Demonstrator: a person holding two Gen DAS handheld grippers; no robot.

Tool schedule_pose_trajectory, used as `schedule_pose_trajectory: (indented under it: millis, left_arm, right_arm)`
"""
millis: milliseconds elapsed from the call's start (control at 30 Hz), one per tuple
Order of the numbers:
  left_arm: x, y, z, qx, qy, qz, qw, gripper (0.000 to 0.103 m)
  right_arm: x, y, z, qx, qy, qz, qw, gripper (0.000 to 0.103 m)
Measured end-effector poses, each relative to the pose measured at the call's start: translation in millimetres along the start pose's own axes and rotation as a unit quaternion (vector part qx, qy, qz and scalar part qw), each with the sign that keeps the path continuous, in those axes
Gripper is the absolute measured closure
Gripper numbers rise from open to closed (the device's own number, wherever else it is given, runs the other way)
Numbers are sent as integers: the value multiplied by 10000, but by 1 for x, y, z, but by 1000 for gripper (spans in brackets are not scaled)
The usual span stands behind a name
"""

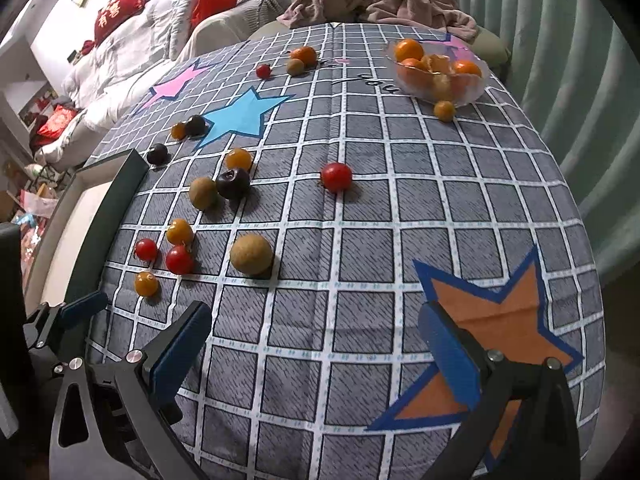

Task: Organize fruits
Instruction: 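Grasp a yellow tomato with the left tool while the right tool grasps a brown fruit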

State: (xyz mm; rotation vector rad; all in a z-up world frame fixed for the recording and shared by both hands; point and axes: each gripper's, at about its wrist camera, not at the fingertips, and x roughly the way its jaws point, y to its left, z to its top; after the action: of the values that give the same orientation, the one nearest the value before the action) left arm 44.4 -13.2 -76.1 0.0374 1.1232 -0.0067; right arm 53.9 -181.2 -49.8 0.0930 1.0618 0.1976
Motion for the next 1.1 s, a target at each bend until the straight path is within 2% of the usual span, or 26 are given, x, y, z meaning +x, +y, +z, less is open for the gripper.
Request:
schedule_pose_trajectory:
  millis: [233, 333, 567, 667, 700, 767, 833, 900, 933, 1000, 1033, 1100]
  left_arm:
    - [3, 0, 5, -39, -50, -41, 10000, 0]
    - [7, 1, 9, -83, -102, -163, 9998, 0]
    - [9, 1, 12, -57, -156, -194, 9997, 0]
    - [9, 1, 13, -54, -142, -197, 9997, 0]
    - [9, 1, 13, -50, -141, -196, 9997, 0]
    - [9, 1, 13, -54, -151, -197, 9997, 0]
    - [7, 0, 12, -62, -196, -206, 9996, 3]
    - [3, -1, 10, -50, -338, -193, 9992, 19]
    - [1, -2, 10, -31, -375, -193, 9991, 24]
    - [-3, -5, 9, 31, -446, -226, 9987, 47]
    - [-4, -5, 9, 40, -461, -228, 9987, 52]
    - [-6, -5, 7, 32, -473, -248, 9986, 69]
  right_arm:
    - [7, 5, 9, -120, 9, 56, 9999, 0]
    - [15, 12, 15, -339, 29, 86, 9994, 0]
    - [36, 26, 24, -674, 221, 189, 9973, 1]
    - [41, 33, 25, -825, 240, 107, 9962, 11]
    - [40, 35, 24, -891, 217, 32, 9958, 20]
    - [37, 36, 23, -981, 159, -101, 9950, 39]
    - [34, 35, 23, -988, 123, -49, 9950, 73]
    - [31, 28, 21, -851, 101, 75, 9963, 73]
    - [30, 25, 20, -794, 85, 113, 9967, 73]
    - [28, 21, 18, -727, 55, 178, 9972, 73]
    - [27, 20, 17, -715, 46, 195, 9972, 73]
    - [25, 18, 14, -693, 26, 233, 9973, 73]
